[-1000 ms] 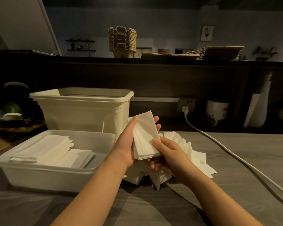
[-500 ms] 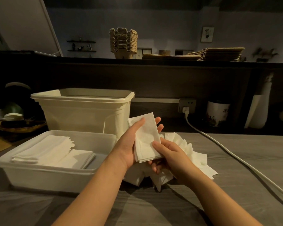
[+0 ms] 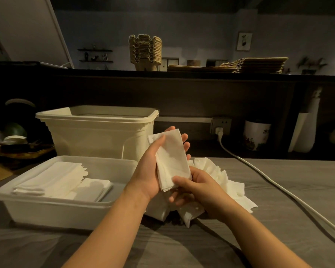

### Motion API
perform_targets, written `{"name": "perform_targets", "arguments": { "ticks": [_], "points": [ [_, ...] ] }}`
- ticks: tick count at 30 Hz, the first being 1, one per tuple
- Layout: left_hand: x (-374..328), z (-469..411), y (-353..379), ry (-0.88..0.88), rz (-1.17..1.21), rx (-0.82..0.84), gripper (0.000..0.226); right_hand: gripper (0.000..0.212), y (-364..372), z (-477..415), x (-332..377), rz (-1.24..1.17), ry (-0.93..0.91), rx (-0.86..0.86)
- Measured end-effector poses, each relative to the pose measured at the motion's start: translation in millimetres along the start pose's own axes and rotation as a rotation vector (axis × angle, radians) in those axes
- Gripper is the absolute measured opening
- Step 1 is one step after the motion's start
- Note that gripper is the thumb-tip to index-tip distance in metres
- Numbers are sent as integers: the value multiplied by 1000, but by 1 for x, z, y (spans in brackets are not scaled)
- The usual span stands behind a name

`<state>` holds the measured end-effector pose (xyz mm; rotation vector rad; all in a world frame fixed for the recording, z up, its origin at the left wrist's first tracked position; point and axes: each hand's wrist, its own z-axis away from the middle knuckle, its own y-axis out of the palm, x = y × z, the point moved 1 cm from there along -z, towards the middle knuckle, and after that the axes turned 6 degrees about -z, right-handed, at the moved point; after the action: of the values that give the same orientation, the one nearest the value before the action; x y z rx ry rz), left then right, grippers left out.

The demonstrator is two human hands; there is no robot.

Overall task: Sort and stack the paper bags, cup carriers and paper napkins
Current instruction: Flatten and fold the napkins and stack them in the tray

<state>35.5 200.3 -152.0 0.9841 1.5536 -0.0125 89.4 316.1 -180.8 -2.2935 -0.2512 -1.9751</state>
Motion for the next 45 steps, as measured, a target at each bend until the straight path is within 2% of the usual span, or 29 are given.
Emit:
{"name": "perform_targets", "arguments": {
  "ticks": [8, 15, 17, 19, 21, 23, 25, 28, 30, 36, 39, 45],
  "points": [
    [-1, 4, 0, -52, -58, 118, 46, 20, -3, 4, 6, -124, 96, 81],
    [2, -1, -1, -21, 14, 49, 44, 20, 0, 4, 5, -143, 88, 75],
    [0, -1, -2, 52, 124, -43, 42, 16, 0, 4, 6, -57, -1, -22],
    [-5, -2, -8, 171, 274, -176, 31, 9, -4, 3, 8, 105, -164, -229],
    [-11, -3, -15, 293, 375, -308, 25, 7, -11, 1, 7, 384, -290, -435],
    [-13, -4, -18, 338, 387, -377, 25, 6, -18, -4, 2, 684, -297, -549],
    [-12, -4, -17, 311, 318, -404, 25, 21, -22, -8, -3, 862, -262, -543],
    [-11, -3, -14, 250, 252, -401, 24, 44, -17, -12, -10, 951, -166, -413],
    [-10, -3, -13, 219, 242, -393, 23, 49, -14, -15, -14, 1007, -102, -339],
    [-10, -2, -13, 186, 228, -402, 24, 49, -14, -13, -11, 950, -65, -211],
    [-10, -2, -13, 174, 251, -400, 24, 47, -16, -16, -14, 1049, -34, -285],
    [-10, -2, -12, 184, 254, -400, 24, 35, -17, -17, -14, 995, -19, -434]
  ]
}}
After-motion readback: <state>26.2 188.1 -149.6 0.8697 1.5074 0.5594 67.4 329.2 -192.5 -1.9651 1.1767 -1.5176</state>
